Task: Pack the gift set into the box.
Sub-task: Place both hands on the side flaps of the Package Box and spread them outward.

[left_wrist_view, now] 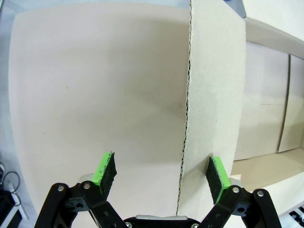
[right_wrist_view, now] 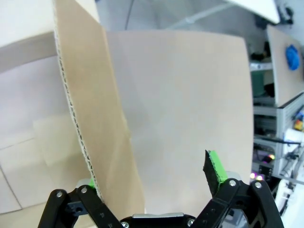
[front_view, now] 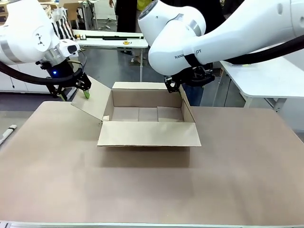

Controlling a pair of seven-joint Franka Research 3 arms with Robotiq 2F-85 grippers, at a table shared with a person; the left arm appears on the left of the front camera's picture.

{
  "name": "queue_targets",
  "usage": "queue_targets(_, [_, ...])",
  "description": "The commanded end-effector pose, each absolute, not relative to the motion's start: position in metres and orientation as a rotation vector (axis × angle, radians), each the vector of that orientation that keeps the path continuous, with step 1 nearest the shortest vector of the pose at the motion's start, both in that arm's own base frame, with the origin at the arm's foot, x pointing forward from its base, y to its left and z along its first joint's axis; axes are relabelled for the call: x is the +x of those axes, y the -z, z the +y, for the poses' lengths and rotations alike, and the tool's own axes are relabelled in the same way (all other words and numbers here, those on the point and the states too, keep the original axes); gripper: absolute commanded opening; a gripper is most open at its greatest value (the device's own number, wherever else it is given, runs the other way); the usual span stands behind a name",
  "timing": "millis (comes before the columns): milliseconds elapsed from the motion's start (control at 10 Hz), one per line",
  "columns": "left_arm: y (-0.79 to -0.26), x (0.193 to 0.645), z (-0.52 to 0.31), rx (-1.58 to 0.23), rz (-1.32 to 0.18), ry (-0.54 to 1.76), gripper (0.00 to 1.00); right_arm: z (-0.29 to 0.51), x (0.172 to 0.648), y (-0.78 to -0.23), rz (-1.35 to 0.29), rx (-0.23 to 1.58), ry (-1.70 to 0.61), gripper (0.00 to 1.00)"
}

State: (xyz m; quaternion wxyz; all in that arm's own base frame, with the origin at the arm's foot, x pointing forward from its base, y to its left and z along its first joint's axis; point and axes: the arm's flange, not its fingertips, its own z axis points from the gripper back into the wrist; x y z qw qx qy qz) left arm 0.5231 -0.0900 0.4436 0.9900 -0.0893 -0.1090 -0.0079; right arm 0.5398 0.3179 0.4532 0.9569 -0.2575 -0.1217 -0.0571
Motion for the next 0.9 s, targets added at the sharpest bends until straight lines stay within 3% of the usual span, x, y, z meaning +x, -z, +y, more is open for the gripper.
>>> queue_targets(0, [-0.445,0.522,-0.09,-0.162,-0.214,0.004,1.0,0.268,0.537,-0.467,-0.189,-0.373,0.125,1.0])
queue_targets(400, [-0.445,0.522,-0.09,-0.162,-0.214,0.004,1.0,0.179,0.553,-0.467,-0.092,0.036,0.058,1.0])
queue_targets(800, [-0.445,0.522,-0.09,-0.162,-0.214,0.004,1.0,0.112,0.561,-0.431,-0.027,0.236,0.13,1.0])
